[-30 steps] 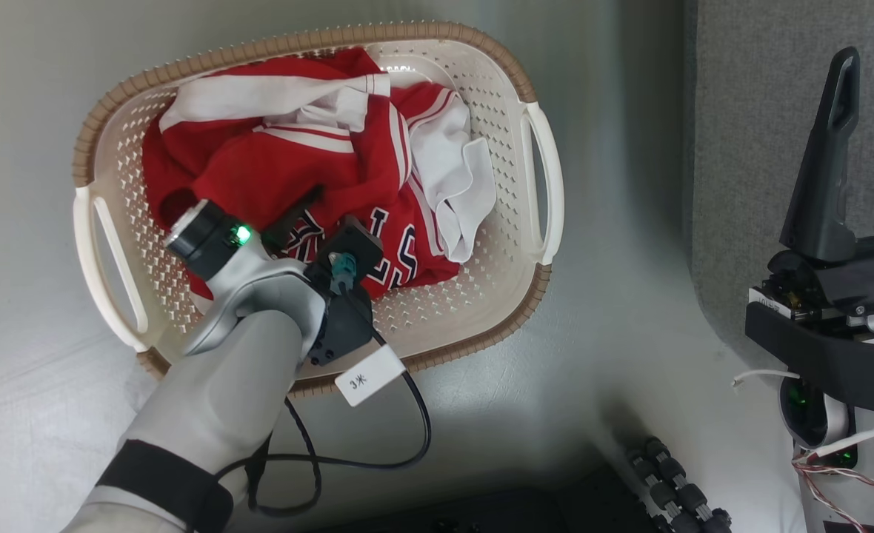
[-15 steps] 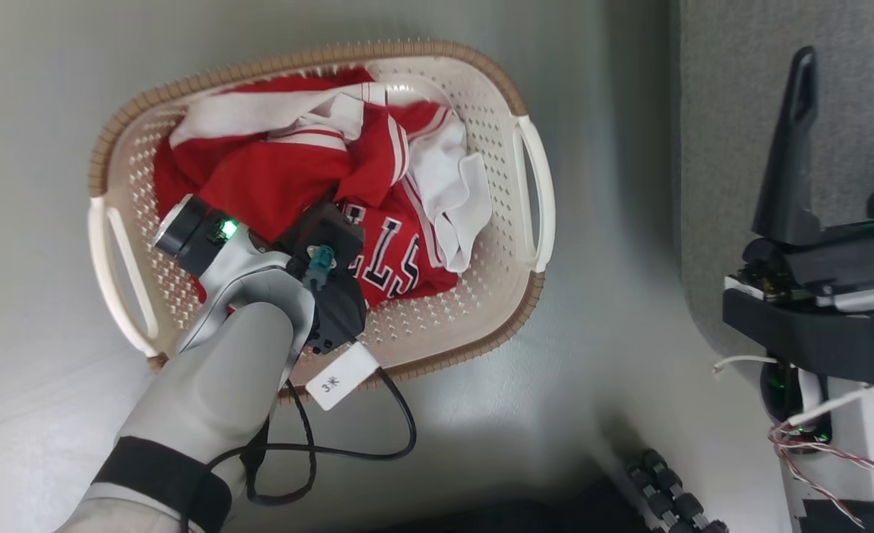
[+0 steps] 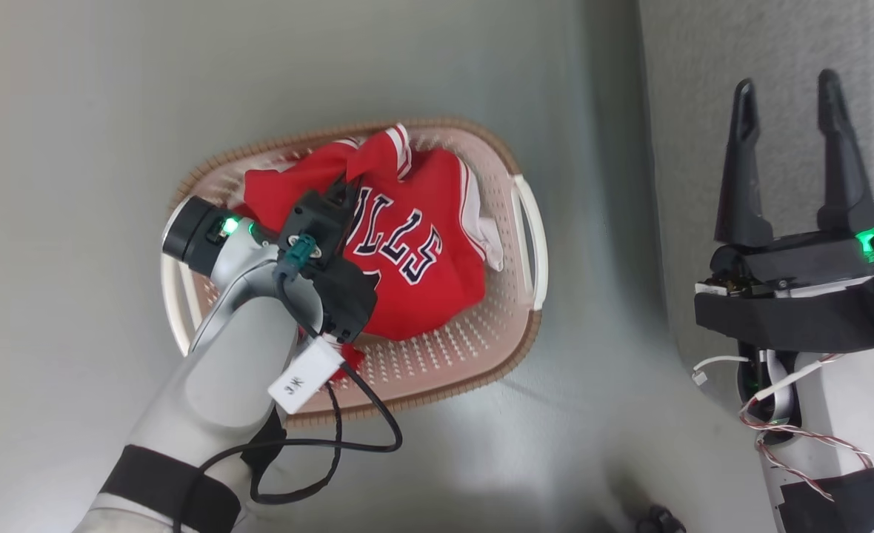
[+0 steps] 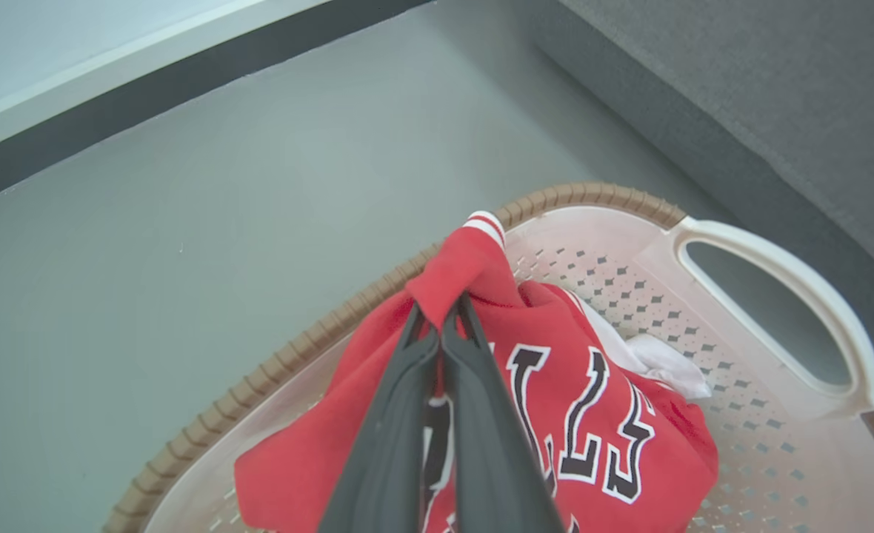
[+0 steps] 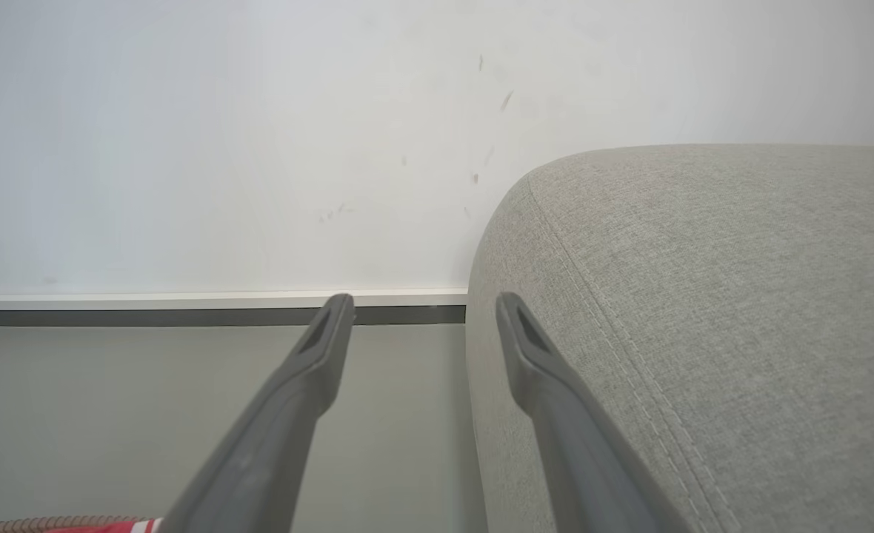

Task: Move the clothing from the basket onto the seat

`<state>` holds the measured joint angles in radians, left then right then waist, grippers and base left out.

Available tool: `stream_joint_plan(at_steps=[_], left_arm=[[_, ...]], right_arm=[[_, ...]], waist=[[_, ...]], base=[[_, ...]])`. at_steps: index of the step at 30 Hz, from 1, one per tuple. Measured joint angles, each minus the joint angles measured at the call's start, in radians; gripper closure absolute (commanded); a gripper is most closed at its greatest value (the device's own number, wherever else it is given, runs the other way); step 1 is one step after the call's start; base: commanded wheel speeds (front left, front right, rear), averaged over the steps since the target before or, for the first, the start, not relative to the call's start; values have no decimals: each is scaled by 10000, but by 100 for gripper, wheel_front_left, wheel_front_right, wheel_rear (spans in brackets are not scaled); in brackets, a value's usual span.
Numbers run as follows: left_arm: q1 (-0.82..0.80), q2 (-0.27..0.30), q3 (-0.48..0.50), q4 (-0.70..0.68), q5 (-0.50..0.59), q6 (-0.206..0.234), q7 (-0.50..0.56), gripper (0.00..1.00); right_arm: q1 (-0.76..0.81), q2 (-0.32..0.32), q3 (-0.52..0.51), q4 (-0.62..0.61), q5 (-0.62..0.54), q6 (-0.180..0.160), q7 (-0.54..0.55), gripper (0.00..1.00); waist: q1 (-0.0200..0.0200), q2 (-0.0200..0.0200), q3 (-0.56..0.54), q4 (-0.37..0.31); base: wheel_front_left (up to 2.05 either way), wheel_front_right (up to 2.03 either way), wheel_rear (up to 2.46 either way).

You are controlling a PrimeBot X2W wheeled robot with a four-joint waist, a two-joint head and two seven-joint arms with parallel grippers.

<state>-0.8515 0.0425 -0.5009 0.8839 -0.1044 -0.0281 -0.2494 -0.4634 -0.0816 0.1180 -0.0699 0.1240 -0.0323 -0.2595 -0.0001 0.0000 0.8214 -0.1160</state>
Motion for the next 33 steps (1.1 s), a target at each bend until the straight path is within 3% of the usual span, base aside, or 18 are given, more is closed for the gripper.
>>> stream_joint_plan(at_steps=[17, 28, 33], left_arm=[[42, -29, -36, -1760, -1172, -437, -4, 100], [42, -40, 155, -1971, -1599, -614, -6, 100], [34, -46, 90, -2052, -1971, -625, -6, 100]], right_arm=[[104, 88, -111, 1818, 290, 251, 2, 0], [387, 107, -253, 2740, 522, 443, 17, 0], [618, 117, -19, 3183, 520, 692, 21, 0]], waist=[[0, -1, -2488, 399], [0, -1, -4134, 607], [0, -1, -4884, 680]], base=[[0, 0, 0], [0, 0, 0], [0, 0, 0]])
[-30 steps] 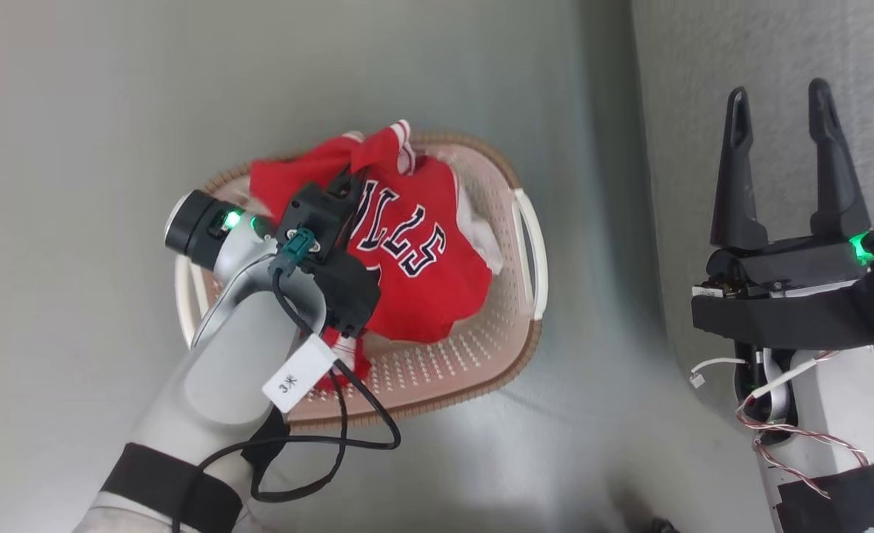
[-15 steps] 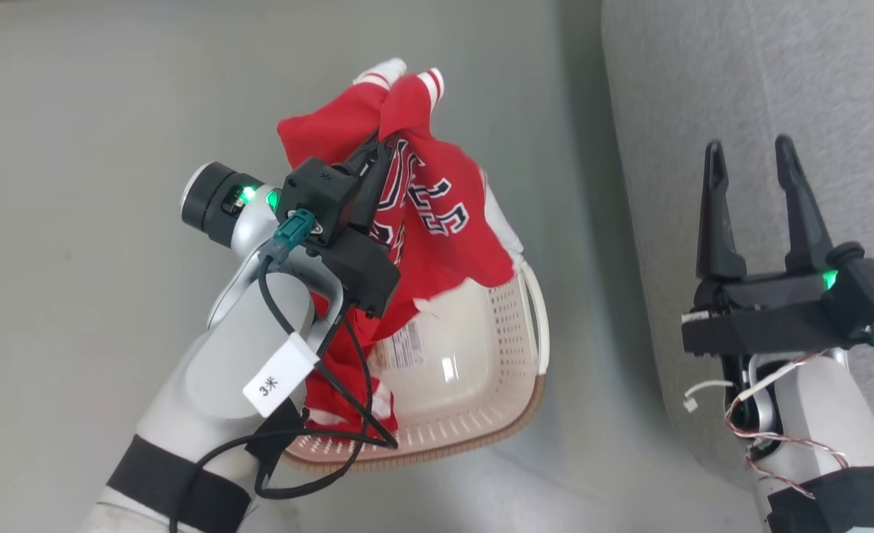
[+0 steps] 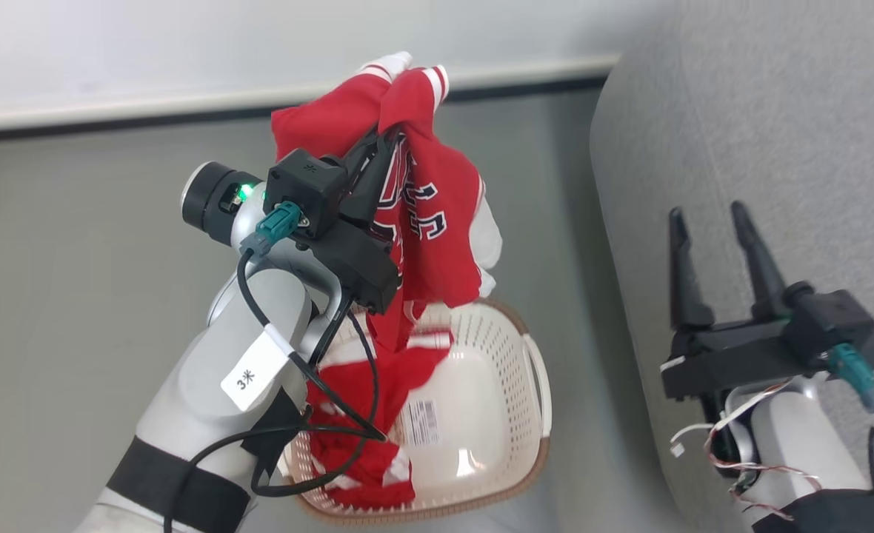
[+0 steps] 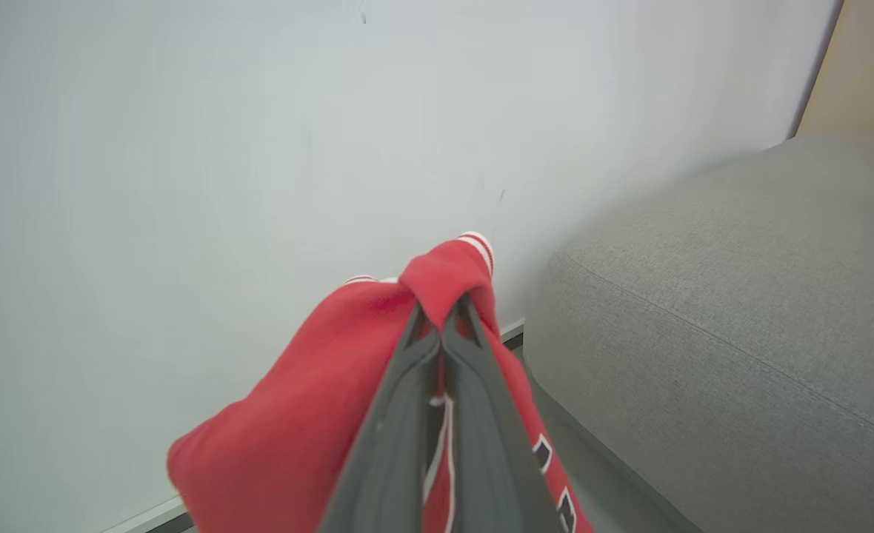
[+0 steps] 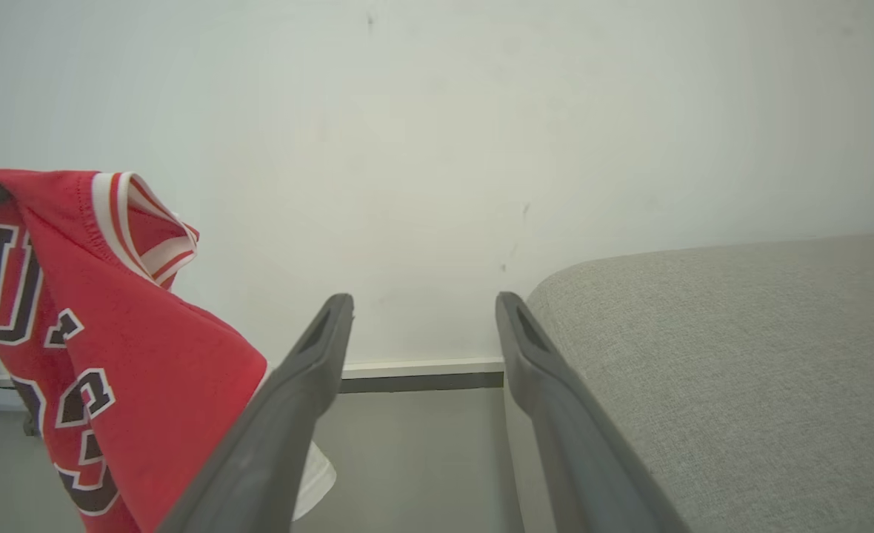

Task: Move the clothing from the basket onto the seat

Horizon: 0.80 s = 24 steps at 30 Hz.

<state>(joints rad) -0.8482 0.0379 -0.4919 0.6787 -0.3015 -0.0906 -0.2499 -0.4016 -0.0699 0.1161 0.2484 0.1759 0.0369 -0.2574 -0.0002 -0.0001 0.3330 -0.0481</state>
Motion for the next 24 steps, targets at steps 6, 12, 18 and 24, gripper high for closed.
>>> stream_joint_plan(at_steps=[6, 12, 18, 24], left_arm=[[-2, 0, -267, 173, -186, -69, 0, 100], [17, -8, -713, 355, -696, -69, 0, 100], [343, -8, -1553, 347, -1275, 88, 50, 100], [425, -12, -2362, -119, -1618, 385, 297, 100]], right_arm=[[24, 21, 476, 568, -10, 265, 6, 0], [66, 54, 1313, 1289, -77, 554, 6, 0], [201, 84, 2541, 1944, -61, 769, 6, 0], [334, 94, 3858, 2276, 508, 779, 6, 0]], waist=[[0, 0, -900, 40], [0, 0, -1799, 30], [0, 0, -2832, -11], [-1, 0, -3528, -31]], base=[[0, 0, 0], [0, 0, 0], [0, 0, 0], [0, 0, 0]])
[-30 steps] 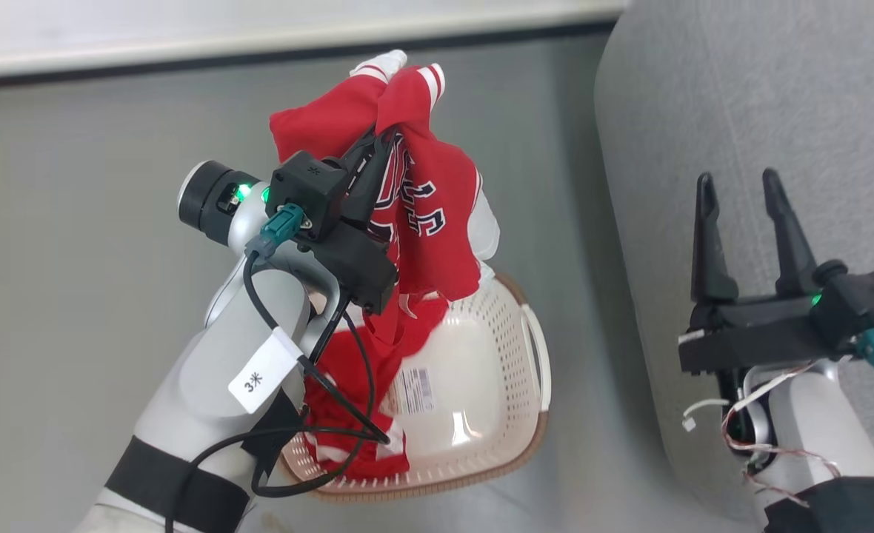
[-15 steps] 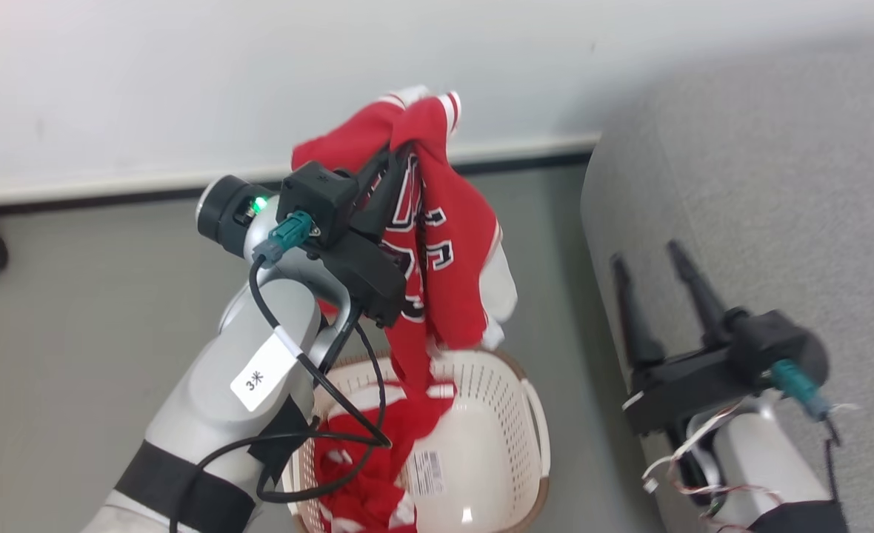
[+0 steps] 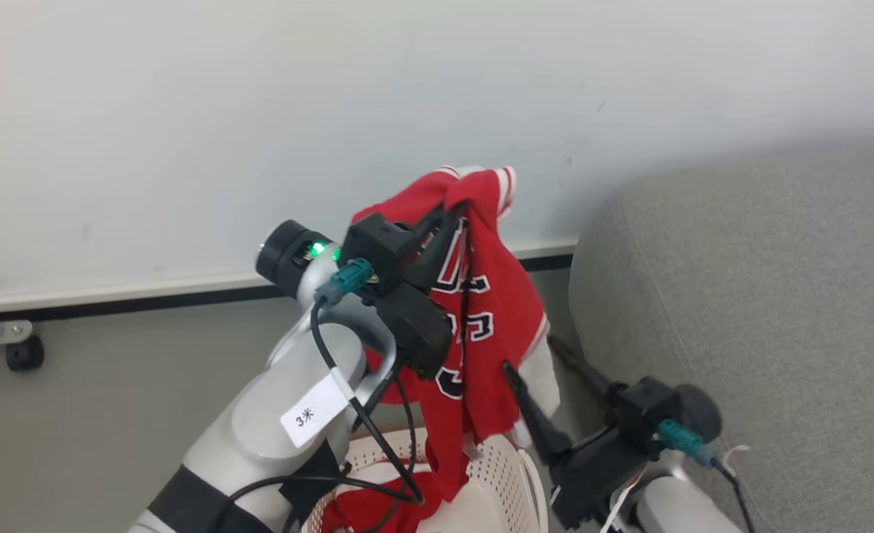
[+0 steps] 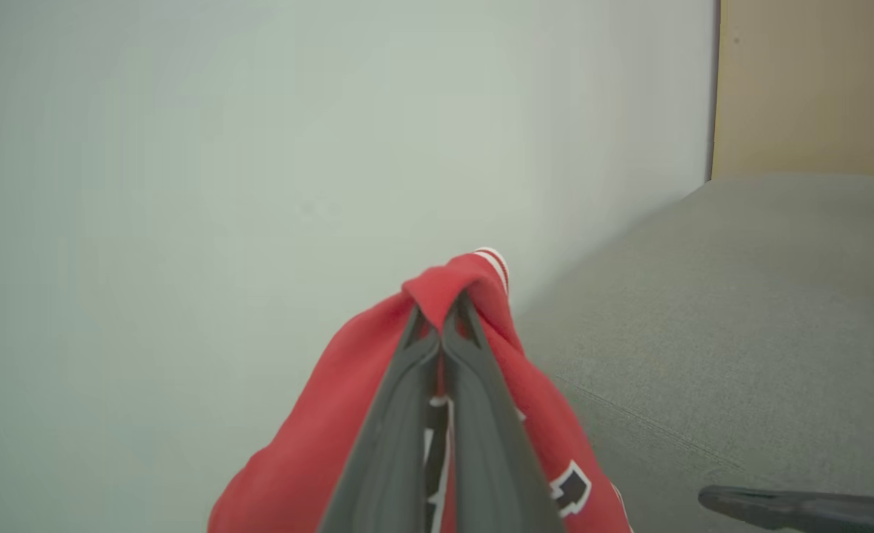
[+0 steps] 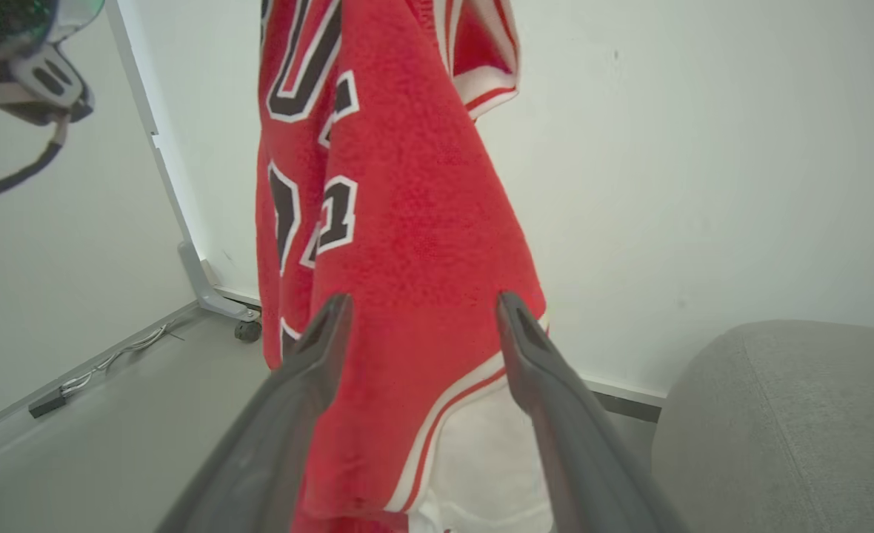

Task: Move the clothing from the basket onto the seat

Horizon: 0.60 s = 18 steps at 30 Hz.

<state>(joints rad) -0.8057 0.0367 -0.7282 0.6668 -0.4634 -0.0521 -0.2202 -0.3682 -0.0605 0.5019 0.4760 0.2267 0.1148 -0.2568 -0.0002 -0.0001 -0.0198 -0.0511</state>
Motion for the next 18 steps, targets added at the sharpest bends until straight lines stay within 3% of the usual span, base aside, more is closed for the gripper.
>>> stream_joint_plan(at_steps=[7, 14, 18], left_arm=[[20, 12, -780, -470, -470, 320, 326, 100], [82, 19, -1388, -1068, -993, 627, 566, 100], [115, 21, -1515, -1258, -1097, 763, 610, 100]], right_arm=[[-176, 0, 1183, 270, 938, -25, 2, 0], [-909, -4, 1697, 991, 1551, -899, 2, 0], [-1444, -6, 2031, 1302, 1925, -1198, 0, 0]], waist=[[1, 0, -390, 206], [2, 2, -522, 493], [2, 2, -526, 601]], base=[[0, 0, 0], [0, 0, 0], [0, 0, 0]])
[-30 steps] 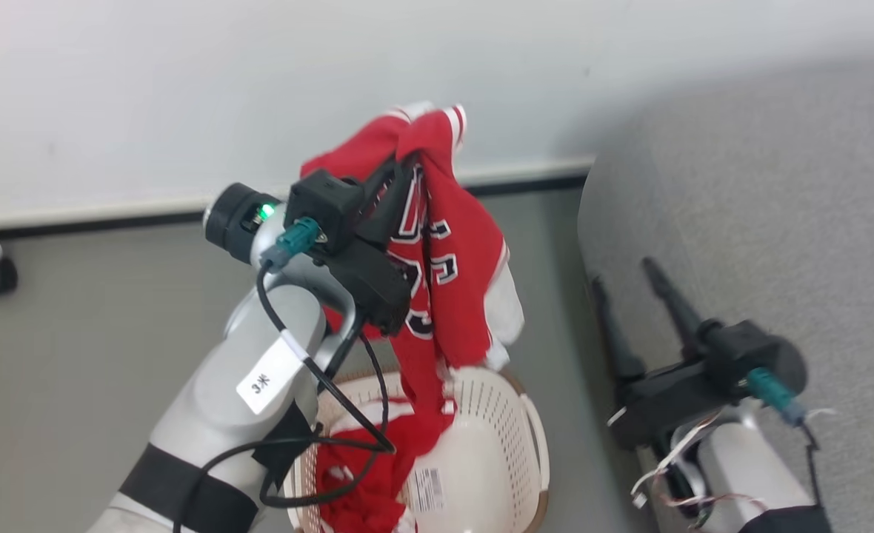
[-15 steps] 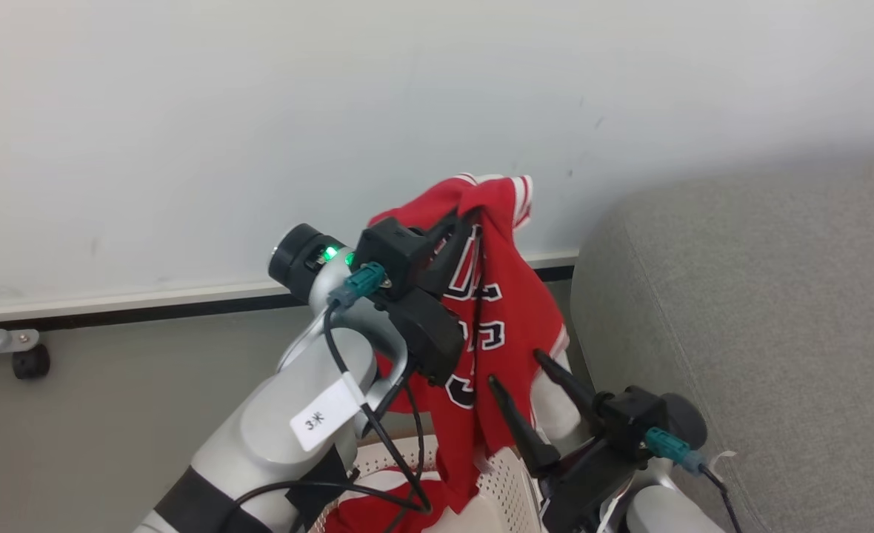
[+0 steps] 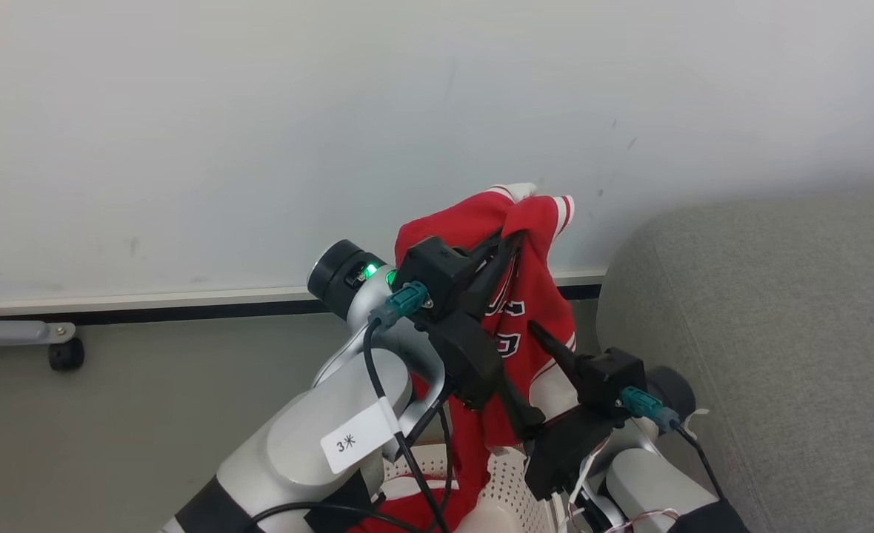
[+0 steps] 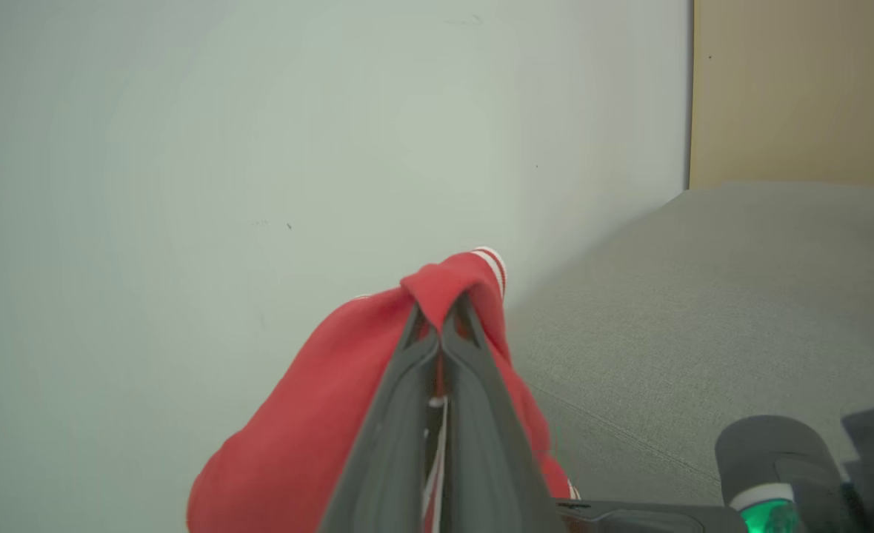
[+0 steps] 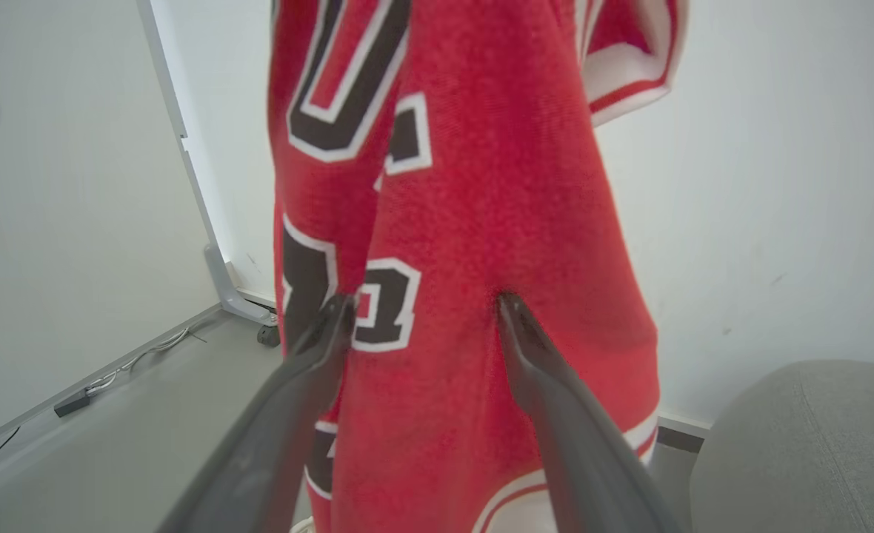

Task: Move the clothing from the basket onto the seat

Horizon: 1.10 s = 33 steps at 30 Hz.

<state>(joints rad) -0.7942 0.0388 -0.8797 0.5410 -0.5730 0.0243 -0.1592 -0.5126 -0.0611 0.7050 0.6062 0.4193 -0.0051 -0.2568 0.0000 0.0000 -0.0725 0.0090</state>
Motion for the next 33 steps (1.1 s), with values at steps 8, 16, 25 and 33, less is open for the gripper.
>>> stream_joint_plan(at_steps=[8, 16, 25, 33], left_arm=[[49, 0, -31, -15, -326, 127, 81, 100], [528, 215, 437, 272, -474, 299, -23, 67], [1370, 518, 723, 326, -844, 376, -286, 0], [2057, 671, 669, 205, -947, 282, -491, 0]], right_arm=[[-475, 0, 94, 663, 222, -125, 2, 100], [-681, -2, -282, 1122, 303, 25, 2, 100], [-1080, -631, -809, 938, 194, 174, 2, 100], [-1350, -1465, -1264, 278, 6, 182, 2, 100]], waist=[[0, 0, 38, 91], [0, 0, 83, -169], [0, 0, 113, -759], [0, 0, 117, -1414]], base=[[0, 0, 0], [0, 0, 0], [0, 0, 0], [0, 0, 0]])
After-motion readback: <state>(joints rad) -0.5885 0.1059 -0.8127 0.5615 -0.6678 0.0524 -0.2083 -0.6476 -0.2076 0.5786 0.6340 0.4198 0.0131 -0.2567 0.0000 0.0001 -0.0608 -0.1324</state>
